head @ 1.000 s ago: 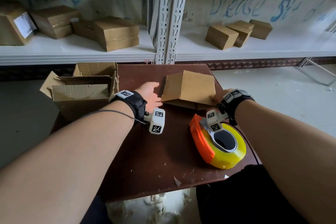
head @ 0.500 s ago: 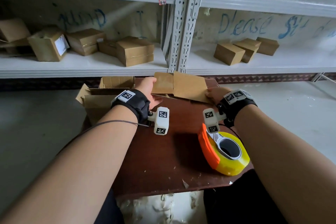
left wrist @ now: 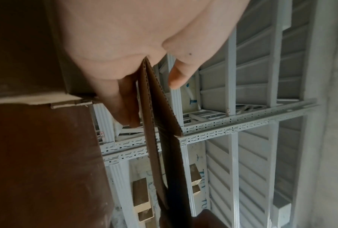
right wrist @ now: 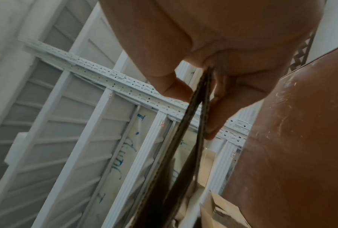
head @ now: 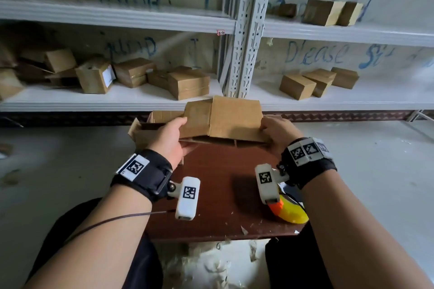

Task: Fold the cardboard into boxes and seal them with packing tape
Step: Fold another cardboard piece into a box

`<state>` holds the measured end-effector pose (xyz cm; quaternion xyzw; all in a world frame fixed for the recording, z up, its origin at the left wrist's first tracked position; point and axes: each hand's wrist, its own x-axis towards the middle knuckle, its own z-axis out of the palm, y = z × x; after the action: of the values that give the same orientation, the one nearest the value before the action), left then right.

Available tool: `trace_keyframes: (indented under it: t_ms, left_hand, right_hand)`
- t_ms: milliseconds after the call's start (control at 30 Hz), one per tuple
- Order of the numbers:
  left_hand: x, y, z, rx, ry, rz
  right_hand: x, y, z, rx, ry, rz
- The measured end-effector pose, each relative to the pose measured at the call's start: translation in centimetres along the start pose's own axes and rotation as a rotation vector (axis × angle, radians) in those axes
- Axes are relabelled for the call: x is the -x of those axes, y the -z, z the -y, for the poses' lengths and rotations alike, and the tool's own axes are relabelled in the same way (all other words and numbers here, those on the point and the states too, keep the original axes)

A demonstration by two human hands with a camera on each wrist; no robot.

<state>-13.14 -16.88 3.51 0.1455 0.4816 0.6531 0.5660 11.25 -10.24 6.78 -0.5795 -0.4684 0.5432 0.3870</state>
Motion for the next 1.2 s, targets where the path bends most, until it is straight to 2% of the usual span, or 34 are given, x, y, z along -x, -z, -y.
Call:
trace_keyframes:
  t_ms: [200,333,500,667,800,967,1200]
  left_hand:
    - [2.5,3.0,-0.6,-0.234,-0.085,0.024]
    - [2.8,4.5,-1.2,-0.356,-0.125,0.003]
    - [3.4,5.3,-1.5,-0.472,-0.088,0.091]
    - [2.2,5.8,-1.6,-0.631,-0.214,0.037]
    - [2.2,5.2,-0.9,-0.584,-0.223,0.060]
    - [2.3,4.8,-0.4,-0.621,-0.256,0.060]
    - [2.8,4.2,-0.3,-0.642,-0.208,0.051]
  right_hand:
    - [3.6,-1.6,-2.9,0.101,0.028,0.069]
    - [3.4,-2.4,-2.5,0.189,0.079,0.072]
    - [2.5,-3.2,-3.1,0.272,0.125,0.056]
    - [2.7,-4.7,-3.4,0.245,0.067,0.059]
    - [2.6,-5.2,-3.9,0.180,0.140,-0.024]
    - [1.9,-4.4,-3.5,0.245,0.184,0.007]
    - [1.6,-4.8,-3.4,0.217,0.128,0.003]
